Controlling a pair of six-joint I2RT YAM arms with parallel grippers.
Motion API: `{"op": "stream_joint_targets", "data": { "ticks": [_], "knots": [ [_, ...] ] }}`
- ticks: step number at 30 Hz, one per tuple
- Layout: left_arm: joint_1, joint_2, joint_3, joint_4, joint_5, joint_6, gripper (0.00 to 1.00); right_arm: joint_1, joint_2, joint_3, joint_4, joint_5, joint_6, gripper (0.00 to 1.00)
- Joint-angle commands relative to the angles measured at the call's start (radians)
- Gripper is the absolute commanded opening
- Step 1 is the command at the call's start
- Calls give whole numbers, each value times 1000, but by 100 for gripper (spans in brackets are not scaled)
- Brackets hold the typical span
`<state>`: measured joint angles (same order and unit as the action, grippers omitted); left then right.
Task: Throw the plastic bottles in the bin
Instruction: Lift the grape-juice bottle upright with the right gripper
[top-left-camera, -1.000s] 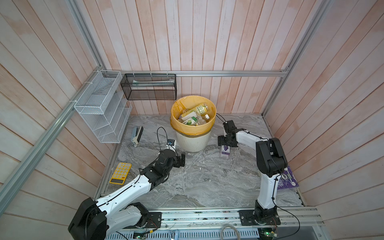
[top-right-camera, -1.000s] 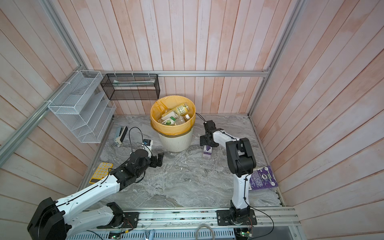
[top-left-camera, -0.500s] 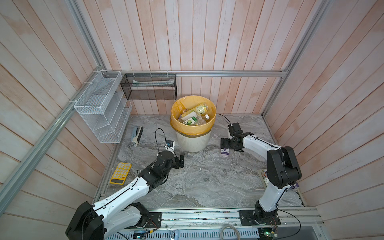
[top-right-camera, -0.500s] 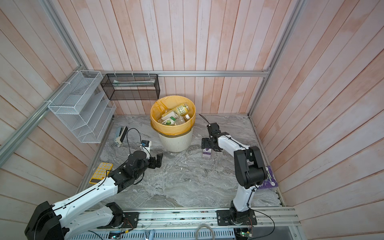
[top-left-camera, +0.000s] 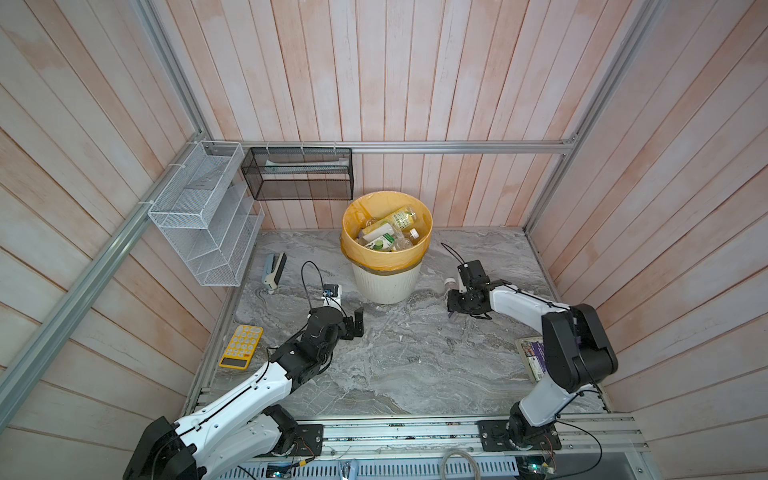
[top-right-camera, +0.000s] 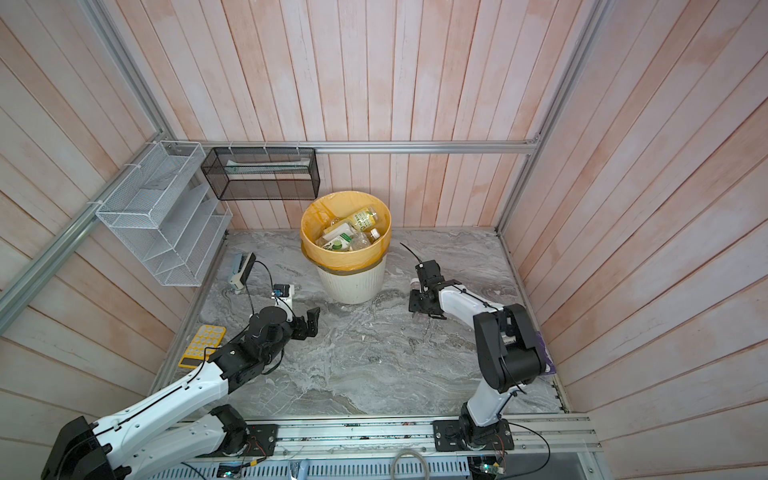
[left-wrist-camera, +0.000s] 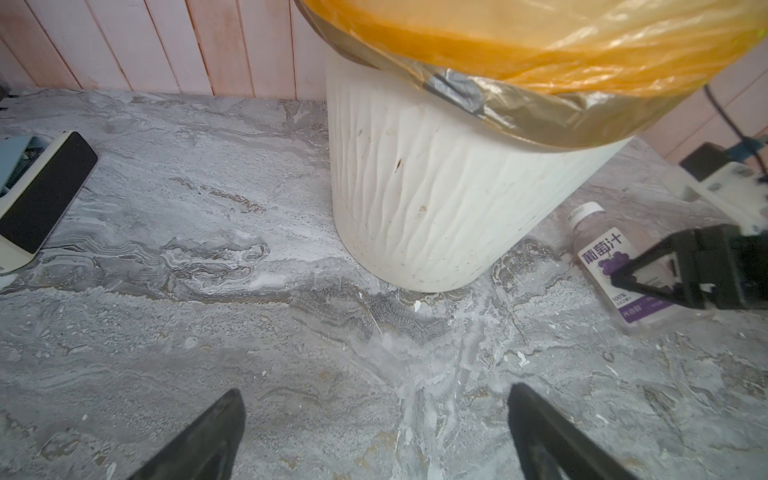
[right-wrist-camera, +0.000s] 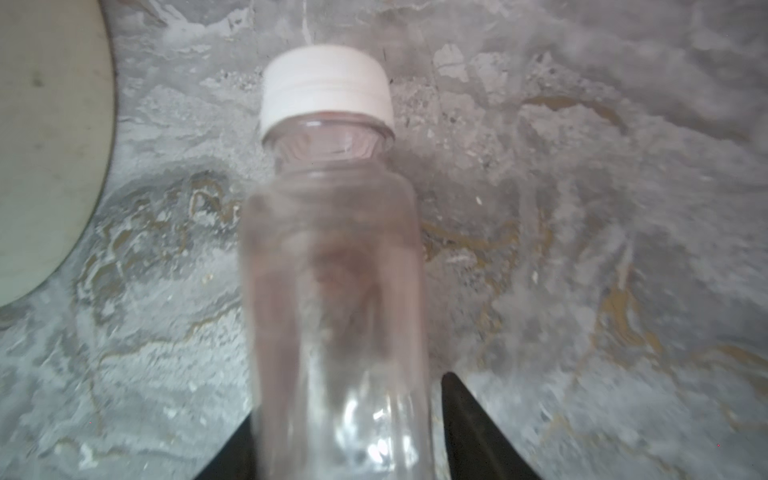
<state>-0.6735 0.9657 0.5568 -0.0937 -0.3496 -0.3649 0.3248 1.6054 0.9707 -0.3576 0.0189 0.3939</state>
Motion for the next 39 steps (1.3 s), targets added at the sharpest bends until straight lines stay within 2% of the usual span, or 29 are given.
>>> {"op": "stream_joint_targets", "data": {
  "ticks": [1,7,11,15,17,24,28,33,36,39],
  "knots": [
    [0,-16,-7,-14,-32,-18,100,-6,-159,-43,71,2,24,57],
    [5,-36,-9,2,-39,-45,99,-36,-358,-112,118,-60,45,53],
    [11,-50,-8,8,-43,-57,100,-40,-417,-109,76,-19,27,54],
    [17,-49,-6,9,-27,-57,100,-49,-330,-91,18,-72,-86,73],
    [17,-43,-3,5,-19,-62,100,-48,-249,-67,-22,-77,-119,77],
    [18,-58,-15,-9,-12,-98,100,-40,-76,-57,32,-93,-146,78],
    [17,-65,-19,-22,-20,-97,100,-18,-7,-26,27,-48,-158,72],
    [19,-58,-26,-24,-26,-98,100,-7,39,-9,27,-17,-160,49],
    [23,-57,-22,-29,-26,-97,100,-6,18,-15,36,-17,-151,37],
    [26,-62,-23,-29,-28,-94,100,-5,-53,-46,60,-11,-138,37]
  ]
}}
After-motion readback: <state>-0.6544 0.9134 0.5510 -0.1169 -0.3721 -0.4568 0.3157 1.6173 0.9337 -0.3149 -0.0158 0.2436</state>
